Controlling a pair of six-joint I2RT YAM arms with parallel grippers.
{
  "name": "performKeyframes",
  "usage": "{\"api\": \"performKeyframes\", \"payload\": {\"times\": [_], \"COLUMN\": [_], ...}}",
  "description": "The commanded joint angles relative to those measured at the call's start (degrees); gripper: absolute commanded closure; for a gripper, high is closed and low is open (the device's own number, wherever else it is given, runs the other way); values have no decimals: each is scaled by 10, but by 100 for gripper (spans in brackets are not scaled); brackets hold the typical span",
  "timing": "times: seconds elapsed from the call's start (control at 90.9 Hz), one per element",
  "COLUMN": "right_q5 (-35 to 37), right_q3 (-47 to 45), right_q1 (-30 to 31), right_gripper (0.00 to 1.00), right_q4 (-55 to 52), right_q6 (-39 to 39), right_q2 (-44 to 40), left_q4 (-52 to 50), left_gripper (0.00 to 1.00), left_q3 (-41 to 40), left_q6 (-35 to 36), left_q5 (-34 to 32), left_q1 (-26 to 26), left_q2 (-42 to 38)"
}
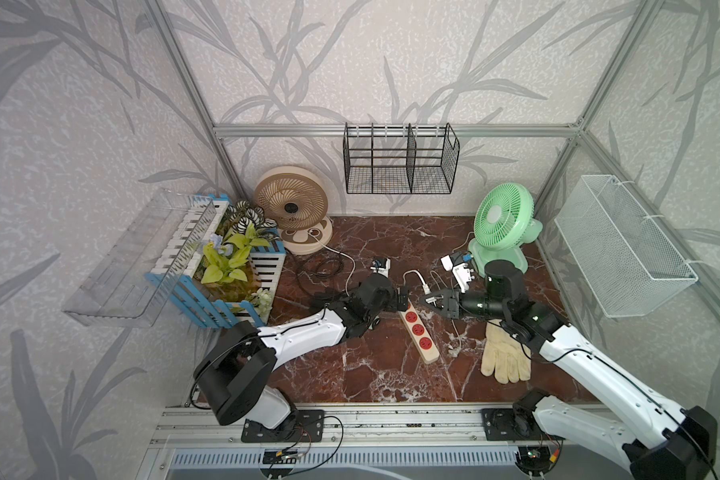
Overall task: Plug the desk fan into the power strip
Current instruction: Pick up the plug from the center of the board.
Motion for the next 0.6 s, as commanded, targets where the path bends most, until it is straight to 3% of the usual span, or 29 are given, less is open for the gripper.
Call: {"api": "performKeyframes", "payload": {"times": [0.0, 0.11, 0.187, 0.242, 0.374, 0.462, 0.528, 0.594], "right_q5": [-24, -32, -32, -30, -17, -11, -7, 10], "right_q3": [8, -3, -10, -16, -45, -70, -93, -110], "right_q1": [-4, -4, -4, -4, -5, -4, -2, 7], "right_gripper": [100, 100, 100, 100, 100, 100, 100, 93], "right_q4": [23, 38, 36, 33, 20, 18, 27, 32], "right_q6": [16, 29, 30, 28, 14, -10, -28, -47], "right_q2": [-13, -18, -22, -27, -42, -44, -43, -41], "left_q4": [73, 107, 86, 60, 25, -12, -32, -50], "left_gripper": [0, 3, 14, 28, 78, 99, 100, 100], "left_q3": [20, 27, 45, 59, 65, 75, 82, 91], "left_q6": [23, 22, 14, 8, 19, 37, 58, 86], "left_q5": [-14, -14, -37, -57, -85, -110, -117, -108], "left_q1": [-4, -4, -3, 0, 1, 1, 1, 1], "left_q2": [20, 40, 51, 50, 19, -7, -24, -37]}}
